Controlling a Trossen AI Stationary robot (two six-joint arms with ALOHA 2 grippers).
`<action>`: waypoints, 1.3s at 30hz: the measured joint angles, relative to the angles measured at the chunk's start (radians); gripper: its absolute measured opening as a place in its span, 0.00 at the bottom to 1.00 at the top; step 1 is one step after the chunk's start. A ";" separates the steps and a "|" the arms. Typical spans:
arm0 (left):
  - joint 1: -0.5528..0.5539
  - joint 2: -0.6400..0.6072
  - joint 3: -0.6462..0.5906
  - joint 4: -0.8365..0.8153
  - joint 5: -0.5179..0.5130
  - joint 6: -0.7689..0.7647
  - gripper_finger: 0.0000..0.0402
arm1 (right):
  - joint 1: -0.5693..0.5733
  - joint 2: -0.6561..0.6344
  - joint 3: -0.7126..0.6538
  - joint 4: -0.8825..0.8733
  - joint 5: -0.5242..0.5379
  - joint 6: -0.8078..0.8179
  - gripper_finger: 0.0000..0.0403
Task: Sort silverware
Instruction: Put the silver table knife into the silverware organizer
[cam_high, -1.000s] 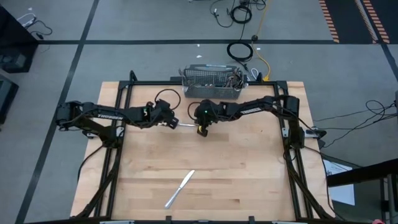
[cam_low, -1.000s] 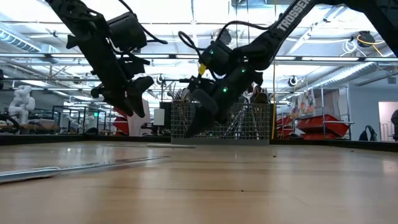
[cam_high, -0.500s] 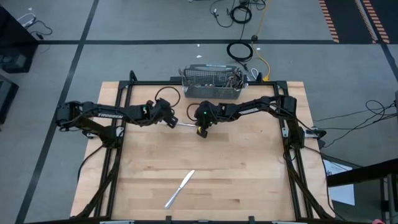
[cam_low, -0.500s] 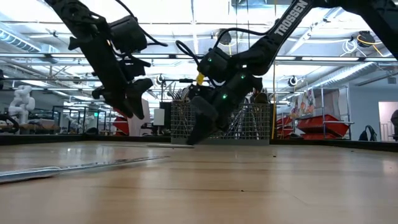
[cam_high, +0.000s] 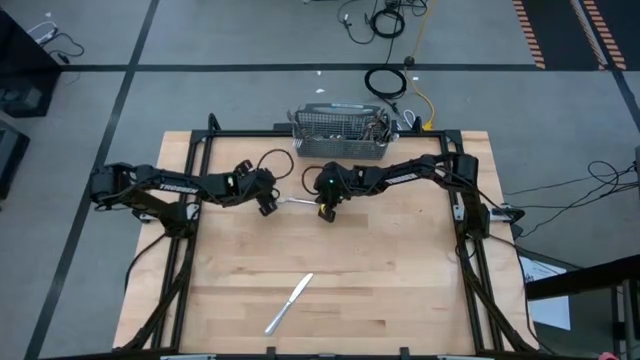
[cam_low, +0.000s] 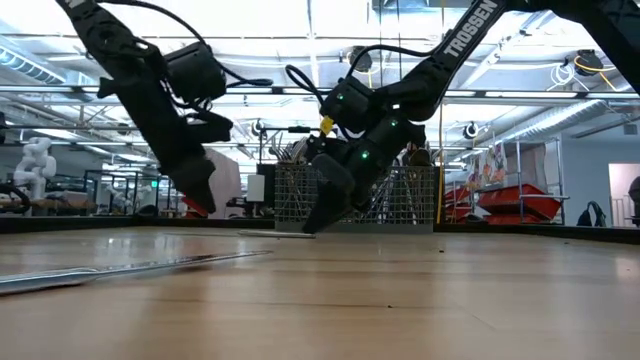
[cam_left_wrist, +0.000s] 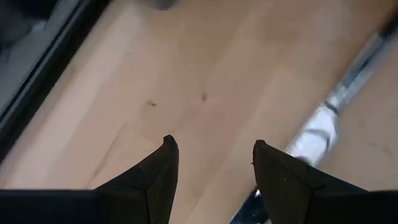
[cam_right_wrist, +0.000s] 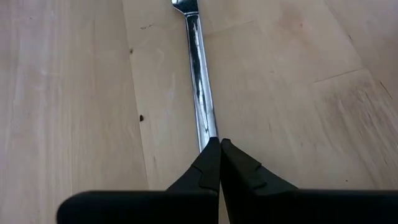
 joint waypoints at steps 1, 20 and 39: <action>-0.007 0.000 -0.003 0.000 0.007 0.034 0.52 | 0.000 0.000 0.000 0.002 0.000 -0.001 0.00; -0.182 0.064 -0.053 0.065 -0.004 0.213 0.52 | -0.002 0.003 -0.002 0.039 -0.032 0.000 0.00; -0.206 0.270 -0.051 0.174 -0.076 0.067 0.47 | -0.007 0.004 -0.002 0.046 -0.058 0.007 0.00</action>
